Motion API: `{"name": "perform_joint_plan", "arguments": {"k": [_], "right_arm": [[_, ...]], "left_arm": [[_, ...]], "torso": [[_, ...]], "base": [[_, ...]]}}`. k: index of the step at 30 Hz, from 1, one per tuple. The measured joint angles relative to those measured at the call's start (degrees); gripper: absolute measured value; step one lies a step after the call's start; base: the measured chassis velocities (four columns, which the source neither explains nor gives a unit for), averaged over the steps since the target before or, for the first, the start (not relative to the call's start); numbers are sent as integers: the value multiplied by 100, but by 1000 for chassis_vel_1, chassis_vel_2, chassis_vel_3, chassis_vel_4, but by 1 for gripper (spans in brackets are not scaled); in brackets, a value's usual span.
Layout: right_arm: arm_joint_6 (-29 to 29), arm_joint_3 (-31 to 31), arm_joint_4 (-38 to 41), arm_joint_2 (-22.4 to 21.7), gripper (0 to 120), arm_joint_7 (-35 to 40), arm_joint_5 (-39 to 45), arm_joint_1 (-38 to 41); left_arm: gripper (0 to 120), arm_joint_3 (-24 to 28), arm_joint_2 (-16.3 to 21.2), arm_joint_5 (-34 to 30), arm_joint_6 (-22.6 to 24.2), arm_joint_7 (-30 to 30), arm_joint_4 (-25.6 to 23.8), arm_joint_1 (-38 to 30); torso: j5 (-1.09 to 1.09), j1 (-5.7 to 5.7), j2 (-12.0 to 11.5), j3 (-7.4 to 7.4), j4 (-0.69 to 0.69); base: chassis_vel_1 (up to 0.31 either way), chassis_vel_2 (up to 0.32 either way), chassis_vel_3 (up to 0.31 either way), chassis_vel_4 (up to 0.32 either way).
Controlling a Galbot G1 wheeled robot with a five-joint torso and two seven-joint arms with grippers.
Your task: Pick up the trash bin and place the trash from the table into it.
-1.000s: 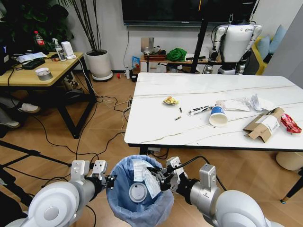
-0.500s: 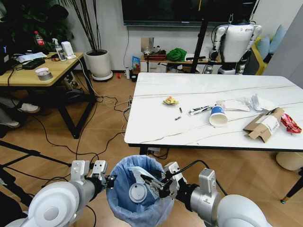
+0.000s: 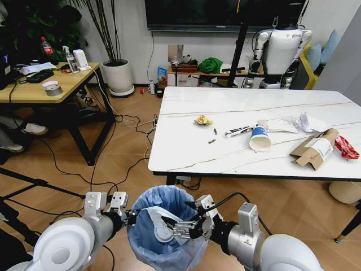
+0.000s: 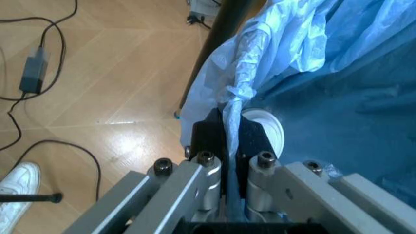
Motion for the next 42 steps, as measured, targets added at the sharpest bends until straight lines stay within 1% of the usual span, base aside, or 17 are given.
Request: {"name": "perform_joint_plan", "arguments": {"k": [7, 18, 32, 42], "right_arm": [[101, 169, 2, -61, 100, -203, -374, -281], [105, 479, 124, -156, 100, -262, -354, -416], [114, 704, 132, -184, 100, -332, -316, -539], [148, 657, 133, -83, 100, -322, -119, -526]], "left_arm": [[0, -65, 7, -6, 0, 0, -9, 37], [0, -68, -21, 12, 0, 0, 24, 46], [0, -105, -26, 26, 0, 0, -13, 111], [0, -6, -48, 54, 0, -3, 26, 71]], "torso": [[0, 0, 0, 0, 0], [0, 0, 0, 0, 0], [0, 0, 0, 0, 0], [0, 0, 0, 0, 0]], "base": [[0, 0, 0, 0], [0, 0, 0, 0], [0, 0, 0, 0], [0, 0, 0, 0]]}}
